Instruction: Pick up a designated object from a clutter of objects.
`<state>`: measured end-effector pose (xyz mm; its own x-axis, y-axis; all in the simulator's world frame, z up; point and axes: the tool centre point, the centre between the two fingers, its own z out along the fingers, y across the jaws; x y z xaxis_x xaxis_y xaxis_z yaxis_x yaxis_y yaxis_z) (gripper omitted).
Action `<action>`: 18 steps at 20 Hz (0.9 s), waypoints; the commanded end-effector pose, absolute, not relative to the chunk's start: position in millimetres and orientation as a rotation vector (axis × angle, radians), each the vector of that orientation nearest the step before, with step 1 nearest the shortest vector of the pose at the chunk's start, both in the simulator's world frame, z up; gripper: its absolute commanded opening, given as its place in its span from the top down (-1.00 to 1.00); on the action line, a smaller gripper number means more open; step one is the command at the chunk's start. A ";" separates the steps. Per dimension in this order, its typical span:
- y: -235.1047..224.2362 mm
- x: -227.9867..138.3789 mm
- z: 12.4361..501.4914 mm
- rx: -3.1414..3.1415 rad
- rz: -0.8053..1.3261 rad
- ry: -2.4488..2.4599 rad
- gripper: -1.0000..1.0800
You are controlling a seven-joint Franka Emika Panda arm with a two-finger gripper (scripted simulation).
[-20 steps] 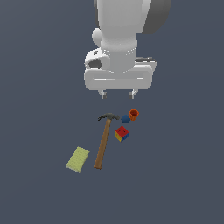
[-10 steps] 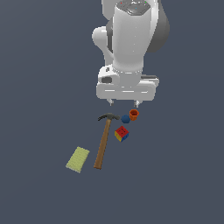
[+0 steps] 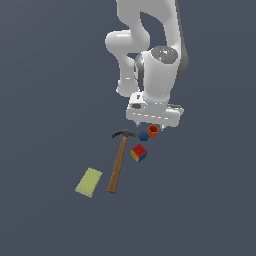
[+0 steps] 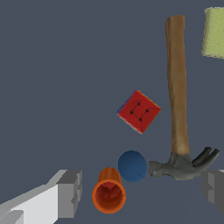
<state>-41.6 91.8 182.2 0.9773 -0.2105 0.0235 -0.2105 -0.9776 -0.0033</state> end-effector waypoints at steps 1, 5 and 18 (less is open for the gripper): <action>102.6 -56.7 159.9 -3.119 -0.031 0.383 -0.92; 116.4 -80.2 130.9 -3.111 -0.021 0.451 -0.92; 135.7 -124.3 88.8 -3.092 0.000 0.557 -0.92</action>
<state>-122.0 134.9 90.8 0.9387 -0.3449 0.0003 -0.3449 -0.9387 0.0006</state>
